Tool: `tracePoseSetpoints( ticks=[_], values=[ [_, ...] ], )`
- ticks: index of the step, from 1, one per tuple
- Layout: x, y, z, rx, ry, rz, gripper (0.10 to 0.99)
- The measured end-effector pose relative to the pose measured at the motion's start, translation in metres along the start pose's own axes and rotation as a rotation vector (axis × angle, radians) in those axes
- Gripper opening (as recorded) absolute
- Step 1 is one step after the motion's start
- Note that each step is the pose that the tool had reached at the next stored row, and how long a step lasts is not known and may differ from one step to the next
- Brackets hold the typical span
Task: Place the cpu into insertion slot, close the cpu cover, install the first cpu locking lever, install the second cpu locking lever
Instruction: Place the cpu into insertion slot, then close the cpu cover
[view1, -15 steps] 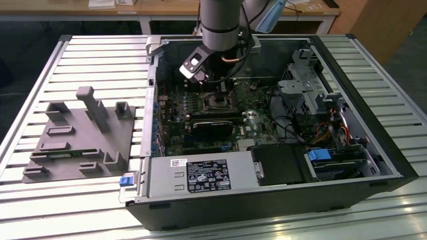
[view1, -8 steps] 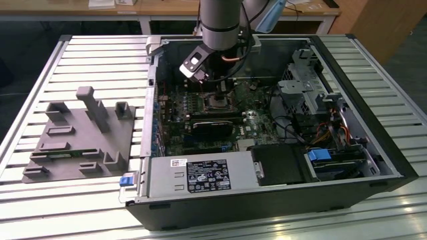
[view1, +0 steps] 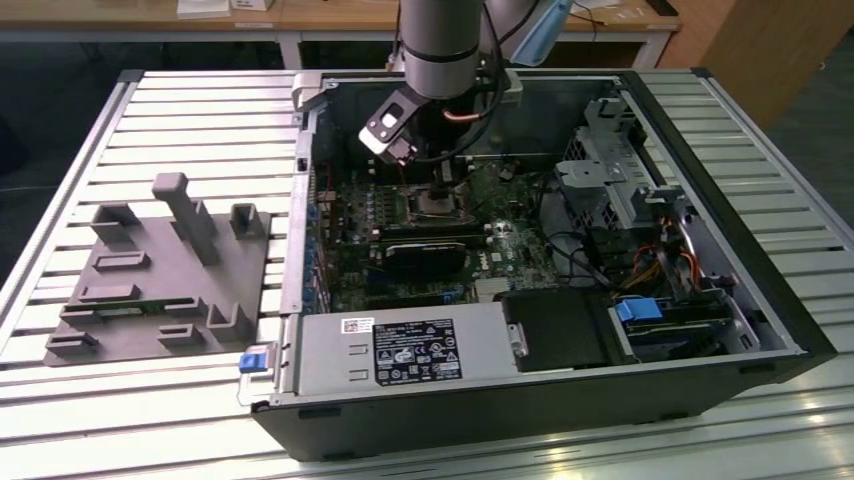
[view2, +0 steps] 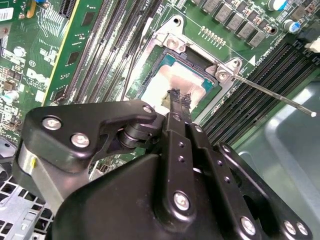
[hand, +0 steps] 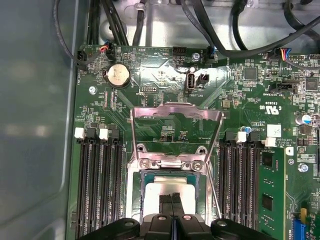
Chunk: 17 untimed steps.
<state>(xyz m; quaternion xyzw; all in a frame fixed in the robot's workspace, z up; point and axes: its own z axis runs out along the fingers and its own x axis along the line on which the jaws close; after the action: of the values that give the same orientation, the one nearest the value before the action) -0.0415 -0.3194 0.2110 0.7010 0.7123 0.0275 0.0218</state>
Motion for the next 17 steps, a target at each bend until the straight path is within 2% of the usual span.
tracePoseSetpoints(
  ticks=[11,17],
  values=[
    [-0.0001,0.0001,-0.0027,0.0,-0.0005,0.0,0.118],
    [0.0001,0.0008,-0.0103,0.0,-0.0002,0.001,0.118]
  ],
)
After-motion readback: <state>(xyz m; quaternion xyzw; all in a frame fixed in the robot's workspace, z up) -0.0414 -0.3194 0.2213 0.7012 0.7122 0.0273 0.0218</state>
